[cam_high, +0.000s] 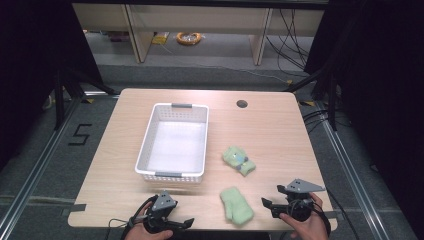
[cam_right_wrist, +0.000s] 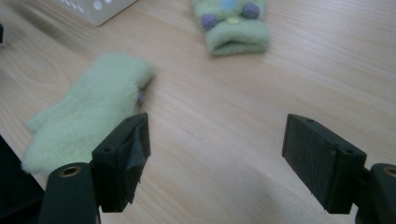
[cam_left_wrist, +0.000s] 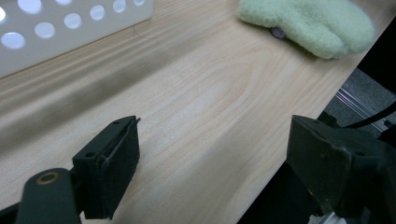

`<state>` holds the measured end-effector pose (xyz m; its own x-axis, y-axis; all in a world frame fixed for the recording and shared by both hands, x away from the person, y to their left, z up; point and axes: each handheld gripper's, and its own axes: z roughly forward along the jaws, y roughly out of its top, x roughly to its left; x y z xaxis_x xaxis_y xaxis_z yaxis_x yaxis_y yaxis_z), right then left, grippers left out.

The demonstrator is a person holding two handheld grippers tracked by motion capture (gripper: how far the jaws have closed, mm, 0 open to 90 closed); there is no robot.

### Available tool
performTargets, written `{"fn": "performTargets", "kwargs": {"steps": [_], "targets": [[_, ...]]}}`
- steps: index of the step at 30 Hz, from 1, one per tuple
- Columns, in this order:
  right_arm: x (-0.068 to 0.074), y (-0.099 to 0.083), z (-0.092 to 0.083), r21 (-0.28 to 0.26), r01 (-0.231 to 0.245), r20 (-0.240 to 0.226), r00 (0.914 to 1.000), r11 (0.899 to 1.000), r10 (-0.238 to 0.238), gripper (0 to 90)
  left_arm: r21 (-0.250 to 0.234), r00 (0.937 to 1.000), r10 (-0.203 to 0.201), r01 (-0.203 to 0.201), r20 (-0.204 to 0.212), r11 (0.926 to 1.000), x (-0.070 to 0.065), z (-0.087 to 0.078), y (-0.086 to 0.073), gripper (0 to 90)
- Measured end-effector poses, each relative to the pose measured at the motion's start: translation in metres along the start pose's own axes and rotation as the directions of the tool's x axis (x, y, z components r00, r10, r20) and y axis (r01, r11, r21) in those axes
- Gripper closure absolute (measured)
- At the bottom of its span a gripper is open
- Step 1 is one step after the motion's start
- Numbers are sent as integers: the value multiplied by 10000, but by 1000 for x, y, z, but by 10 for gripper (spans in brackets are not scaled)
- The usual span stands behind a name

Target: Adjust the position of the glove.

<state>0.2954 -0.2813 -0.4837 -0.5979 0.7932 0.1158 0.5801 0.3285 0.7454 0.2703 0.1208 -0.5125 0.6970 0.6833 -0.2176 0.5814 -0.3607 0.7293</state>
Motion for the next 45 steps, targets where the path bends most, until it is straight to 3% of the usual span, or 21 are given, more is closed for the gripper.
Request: {"fn": "performTargets", "kwargs": {"steps": [5,8,10,12,13,15,16,18,19,23,24,27,28,31,32,34,35,37,38,39,45], "targets": [[3,0,-1,94,206,-85,9998,9997,-205,291,-23,10000,13,-14,-55,10000,-1,1,1,169],[6,-1,-2,156,240,-146,9996,9996,-238,311,328,9998,169,-171,67,9993,1,0,3,170],[9,-1,-2,152,306,-114,9995,9994,-304,324,164,9999,-48,46,106,9999,-2,1,4,172],[11,-1,-3,232,385,-230,9990,9990,-379,340,115,9998,136,-137,129,9998,-2,0,5,172],[12,-1,-3,223,335,-279,9991,9992,-328,345,94,9996,-152,150,234,9998,-4,1,5,172],[12,0,-3,147,538,-398,9978,9984,-532,354,93,9997,40,-42,226,9999,-4,1,6,172],[15,0,-3,138,454,-265,9986,9989,-450,357,-103,9994,-199,202,281,9997,-6,3,7,174],[16,1,-5,177,582,-272,9980,9981,-578,375,9,9988,-292,292,396,9996,-8,4,9,176],[17,1,-5,141,652,-351,9973,9978,-646,390,129,9995,57,-61,316,9999,-8,5,11,179],[21,1,-5,244,858,-557,9949,9960,-843,426,49,9986,-60,58,529,10000,-14,11,15,205],[24,1,-4,311,1004,-660,9930,9945,-982,451,88,9982,239,-244,559,9997,-16,14,21,212],[28,2,-4,261,1252,-814,9891,9918,-1227,471,80,9977,339,-345,579,9994,-19,19,27,233],[30,2,-5,344,1110,-914,9900,9932,-1074,477,40,9960,575,-580,685,9983,-23,23,35,240],[32,2,-4,308,1321,-963,9870,9908,-1286,487,-187,9953,572,-559,783,9983,-28,28,44,268],[36,1,-3,462,1416,-1074,9849,9888,-1360,495,-219,9918,872,-855,937,9961,-31,33,53,275],[39,1,-1,561,1544,-1037,9835,9864,-1480,506,-208,9914,880,-864,970,9960,-34,39,61,301],[39,1,0,621,1669,-1117,9809,9840,-1593,506,-203,9881,1191,-1177,972,9928,-33,42,65,308],[41,0,1,598,1742,-1288,9778,9829,-1655,517,-233,9889,1149,-1132,946,9933,-33,48,70,332],[43,0,0,862,1441,-1175,9840,9858,-1336,518,-200,9884,1178,-1164,954,9930,-33,50,73,346],[42,-1,1,762,1655,-1192,9806,9833,-1558,519,-102,9882,1174,-1169,981,9931,-33,53,74,349],[46,-2,2,923,1595,-1308,9805,9829,-1468,534,263,9865,1338,-1368,949,9902,-33,68,79,366]]}}
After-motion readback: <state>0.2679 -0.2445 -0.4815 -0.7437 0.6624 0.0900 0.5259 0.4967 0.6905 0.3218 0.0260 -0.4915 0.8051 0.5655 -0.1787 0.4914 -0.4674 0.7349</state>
